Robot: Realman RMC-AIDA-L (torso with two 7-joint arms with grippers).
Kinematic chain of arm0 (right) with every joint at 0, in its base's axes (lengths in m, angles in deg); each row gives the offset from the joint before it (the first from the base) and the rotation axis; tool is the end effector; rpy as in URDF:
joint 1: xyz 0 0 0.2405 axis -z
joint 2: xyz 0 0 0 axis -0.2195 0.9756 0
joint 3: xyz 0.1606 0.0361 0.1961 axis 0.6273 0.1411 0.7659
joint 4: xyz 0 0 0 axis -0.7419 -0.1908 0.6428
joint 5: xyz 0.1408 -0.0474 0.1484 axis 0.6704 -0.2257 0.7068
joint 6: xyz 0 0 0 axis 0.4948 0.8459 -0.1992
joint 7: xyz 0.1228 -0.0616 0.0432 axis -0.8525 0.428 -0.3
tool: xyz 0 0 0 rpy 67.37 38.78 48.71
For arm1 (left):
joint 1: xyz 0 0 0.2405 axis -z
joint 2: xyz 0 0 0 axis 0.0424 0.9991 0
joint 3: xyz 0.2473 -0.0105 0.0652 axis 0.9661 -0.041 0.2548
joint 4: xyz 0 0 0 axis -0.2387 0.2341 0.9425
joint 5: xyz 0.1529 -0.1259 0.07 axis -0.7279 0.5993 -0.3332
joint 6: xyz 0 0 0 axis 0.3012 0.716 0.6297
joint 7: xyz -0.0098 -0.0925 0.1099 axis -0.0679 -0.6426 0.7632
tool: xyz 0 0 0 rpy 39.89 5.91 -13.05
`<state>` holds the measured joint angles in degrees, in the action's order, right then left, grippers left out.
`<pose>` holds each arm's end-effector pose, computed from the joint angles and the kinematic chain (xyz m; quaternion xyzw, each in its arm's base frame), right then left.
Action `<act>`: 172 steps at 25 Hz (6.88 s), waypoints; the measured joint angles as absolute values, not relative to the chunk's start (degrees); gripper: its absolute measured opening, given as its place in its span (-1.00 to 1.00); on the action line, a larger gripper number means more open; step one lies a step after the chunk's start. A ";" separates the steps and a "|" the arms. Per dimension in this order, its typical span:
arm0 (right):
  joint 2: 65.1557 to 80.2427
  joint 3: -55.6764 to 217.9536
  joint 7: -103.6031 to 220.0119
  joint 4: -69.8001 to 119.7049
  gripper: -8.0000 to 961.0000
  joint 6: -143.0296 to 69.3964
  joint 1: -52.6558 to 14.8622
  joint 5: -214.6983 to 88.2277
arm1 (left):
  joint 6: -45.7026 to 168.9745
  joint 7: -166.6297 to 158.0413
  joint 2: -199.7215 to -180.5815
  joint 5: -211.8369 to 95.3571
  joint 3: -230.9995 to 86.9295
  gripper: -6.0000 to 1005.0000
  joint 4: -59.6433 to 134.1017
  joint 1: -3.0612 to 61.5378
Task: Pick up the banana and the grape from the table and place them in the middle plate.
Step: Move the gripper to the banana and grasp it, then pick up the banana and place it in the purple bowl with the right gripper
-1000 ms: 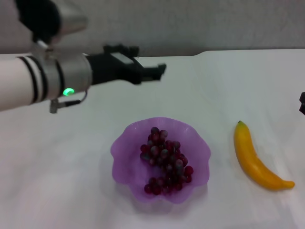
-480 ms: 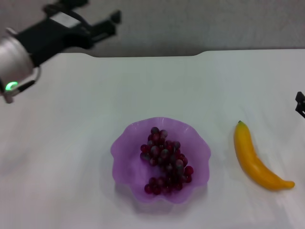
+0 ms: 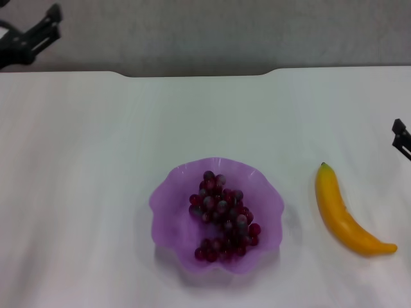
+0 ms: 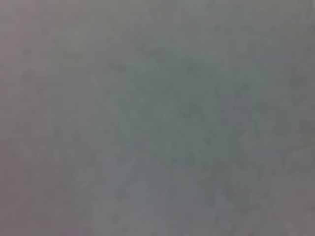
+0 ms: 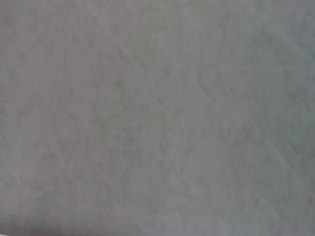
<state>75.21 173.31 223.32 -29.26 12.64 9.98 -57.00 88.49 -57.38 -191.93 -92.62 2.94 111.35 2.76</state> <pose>0.3158 0.3188 0.0388 -0.7364 0.1882 0.2536 0.5983 -0.2203 0.3590 0.1133 -0.7480 -0.1076 -0.3202 0.5713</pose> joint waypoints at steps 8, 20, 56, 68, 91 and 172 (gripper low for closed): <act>75.20 166.70 223.11 -48.75 0.83 -7.03 15.85 -57.70 | 85.31 -57.45 -191.85 -92.42 2.11 0.75 110.69 0.93; 74.35 160.23 223.30 -72.10 0.83 -51.06 14.57 -55.47 | 83.99 -57.78 -191.86 -92.36 2.28 0.75 111.26 0.16; 66.91 155.08 232.90 -68.76 0.82 -60.35 7.15 -26.53 | 83.99 -59.17 -191.78 -92.69 1.64 0.75 113.61 -1.97; 68.28 159.22 232.87 -65.04 0.65 -62.22 7.25 -28.06 | 83.88 -59.17 -191.78 -92.83 1.53 0.75 113.61 -1.92; 71.26 160.06 232.84 -53.01 0.83 -60.98 0.67 -32.51 | 83.81 -59.86 -191.78 -92.84 1.94 0.75 113.59 -1.80; 74.33 155.77 232.78 -37.46 0.07 -50.95 -6.85 -35.82 | 83.90 -59.96 -191.78 -92.91 3.36 0.75 117.48 -4.07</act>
<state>74.33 155.77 232.78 -37.46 -50.95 -6.85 -35.82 83.90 -59.96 -191.78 -92.91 3.36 117.48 -4.07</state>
